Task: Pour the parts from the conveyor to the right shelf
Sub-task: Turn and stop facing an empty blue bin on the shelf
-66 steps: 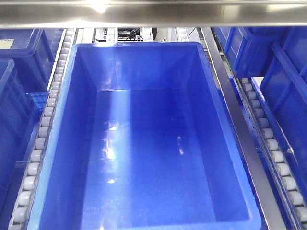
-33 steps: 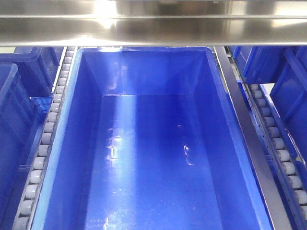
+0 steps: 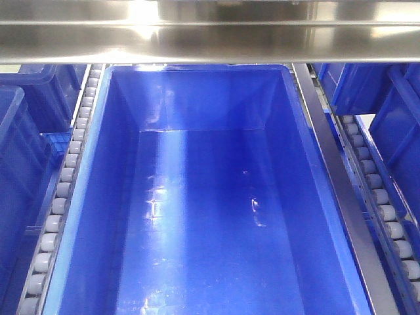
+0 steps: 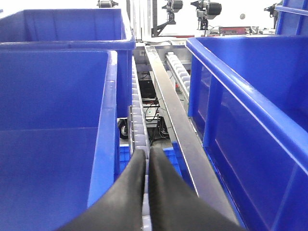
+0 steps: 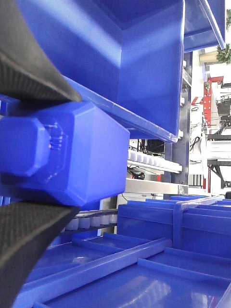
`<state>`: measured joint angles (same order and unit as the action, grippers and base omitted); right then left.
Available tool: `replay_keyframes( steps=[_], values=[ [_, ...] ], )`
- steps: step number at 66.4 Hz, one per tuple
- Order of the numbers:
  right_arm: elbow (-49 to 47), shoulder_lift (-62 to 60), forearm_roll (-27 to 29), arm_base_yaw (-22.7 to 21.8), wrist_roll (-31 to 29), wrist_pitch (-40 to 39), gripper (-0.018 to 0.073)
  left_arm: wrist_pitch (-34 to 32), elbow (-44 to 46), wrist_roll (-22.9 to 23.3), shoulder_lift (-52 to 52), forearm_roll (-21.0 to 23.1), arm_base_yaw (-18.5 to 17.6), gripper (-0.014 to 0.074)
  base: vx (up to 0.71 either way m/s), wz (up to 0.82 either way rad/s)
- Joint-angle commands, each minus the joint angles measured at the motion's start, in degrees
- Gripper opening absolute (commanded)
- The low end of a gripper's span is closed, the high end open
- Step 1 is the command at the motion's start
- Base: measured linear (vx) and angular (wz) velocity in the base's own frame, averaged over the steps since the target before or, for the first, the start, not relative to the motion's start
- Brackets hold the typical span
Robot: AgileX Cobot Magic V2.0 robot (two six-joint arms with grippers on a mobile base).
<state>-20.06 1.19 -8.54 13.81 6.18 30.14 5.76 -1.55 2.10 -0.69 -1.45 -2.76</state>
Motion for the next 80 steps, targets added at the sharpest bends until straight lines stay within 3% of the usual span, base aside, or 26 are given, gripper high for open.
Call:
replay_keyframes(
  steps=[1, 51, 80],
  values=[
    [-1.57, 0.85, -0.81, -0.25, -0.51, -4.80, -0.0005, -4.53, 1.11, 0.44, -0.69, 0.35, -0.32, -0.0006, 0.00, 0.00],
    [-4.32, 5.05, -0.36, -0.19, -1.74, -3.66, -0.0001, -4.53, 1.11, 0.44, -0.69, 0.35, -0.32, -0.0006, 0.00, 0.00],
    [-16.96, 27.49, 0.98, 12.77, -4.80, -0.64, 0.0008, -4.53, 1.11, 0.44, -0.69, 0.35, -0.32, -0.0006, 0.00, 0.00]
  ],
)
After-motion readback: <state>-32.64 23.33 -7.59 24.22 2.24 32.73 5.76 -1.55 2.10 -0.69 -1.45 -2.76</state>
